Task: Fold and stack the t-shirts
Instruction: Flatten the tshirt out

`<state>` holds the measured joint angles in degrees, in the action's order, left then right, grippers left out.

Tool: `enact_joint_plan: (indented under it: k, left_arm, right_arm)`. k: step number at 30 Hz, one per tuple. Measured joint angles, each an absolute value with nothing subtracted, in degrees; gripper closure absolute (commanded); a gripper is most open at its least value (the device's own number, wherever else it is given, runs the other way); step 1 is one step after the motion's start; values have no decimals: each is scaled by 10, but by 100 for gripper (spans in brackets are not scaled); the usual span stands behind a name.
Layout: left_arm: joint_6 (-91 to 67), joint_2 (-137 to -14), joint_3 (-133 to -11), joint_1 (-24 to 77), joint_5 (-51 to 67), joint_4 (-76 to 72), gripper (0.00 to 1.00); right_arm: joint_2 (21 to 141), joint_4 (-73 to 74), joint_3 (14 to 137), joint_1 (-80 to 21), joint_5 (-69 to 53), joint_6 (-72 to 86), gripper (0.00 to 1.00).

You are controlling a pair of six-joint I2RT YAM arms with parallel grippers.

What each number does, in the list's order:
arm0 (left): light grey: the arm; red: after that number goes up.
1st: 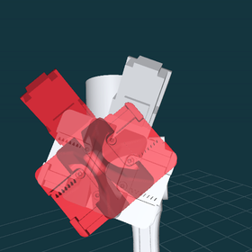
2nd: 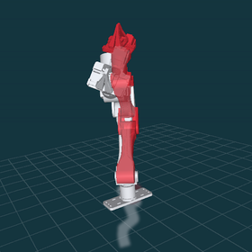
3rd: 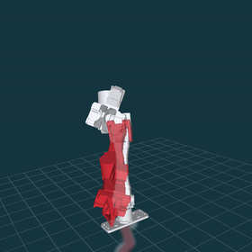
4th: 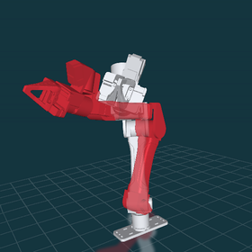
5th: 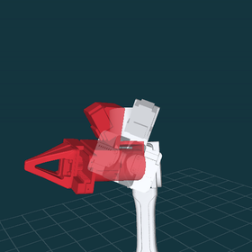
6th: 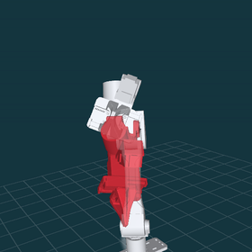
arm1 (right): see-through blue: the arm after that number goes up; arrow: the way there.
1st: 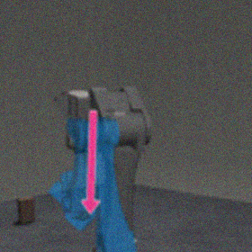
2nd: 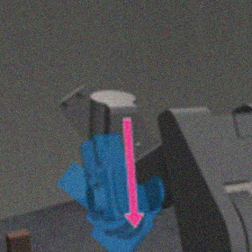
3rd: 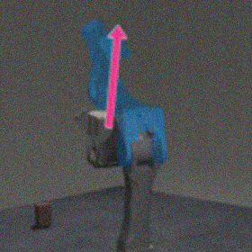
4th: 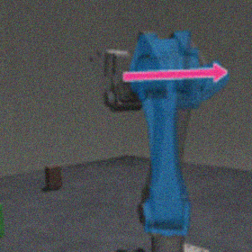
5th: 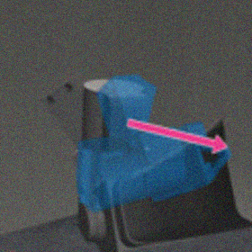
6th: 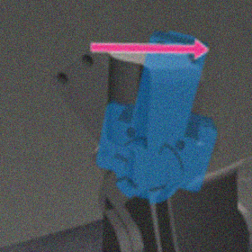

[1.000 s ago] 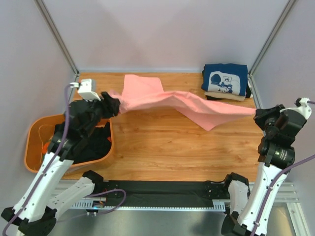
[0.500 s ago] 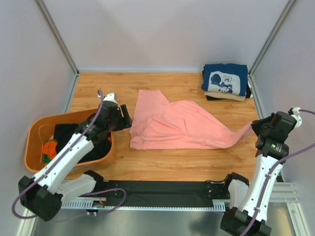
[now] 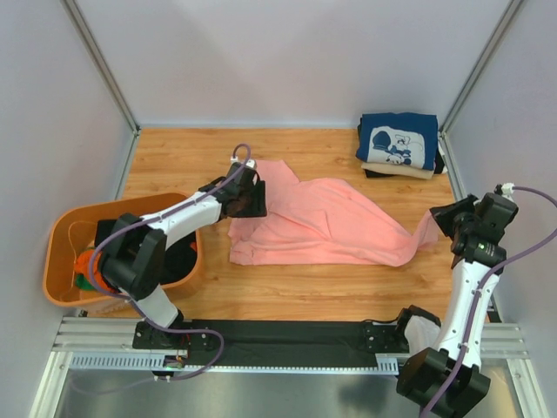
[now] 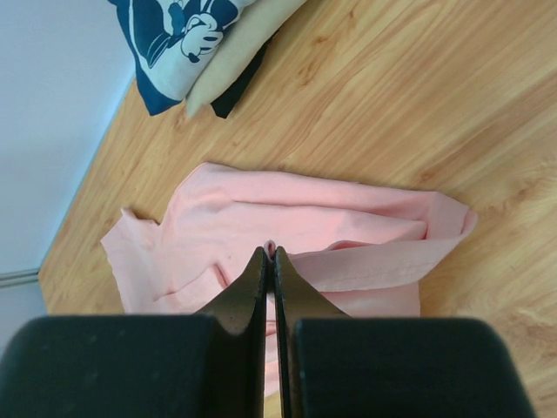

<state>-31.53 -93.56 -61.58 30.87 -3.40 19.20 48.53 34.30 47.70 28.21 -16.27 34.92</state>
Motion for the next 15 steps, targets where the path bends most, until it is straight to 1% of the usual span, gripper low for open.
enact_joint_plan:
  k: [5,10,14,15]
  left_arm:
    - [-305,-1012,-664,312,-3,161,34]
    - [-305,-1063,-699,316,18,146,36]
    - [-306,-1084,-710,322,30,138,39]
    - [-306,-1087,-711,322,32,138,41]
  right_arm:
    - [500,327,477,282,-189,349,100]
    - [517,317,477,282,-202,349,100]
    - [527,310,477,281,-207,349,100]
    - [528,309,477,280,-207,349,100]
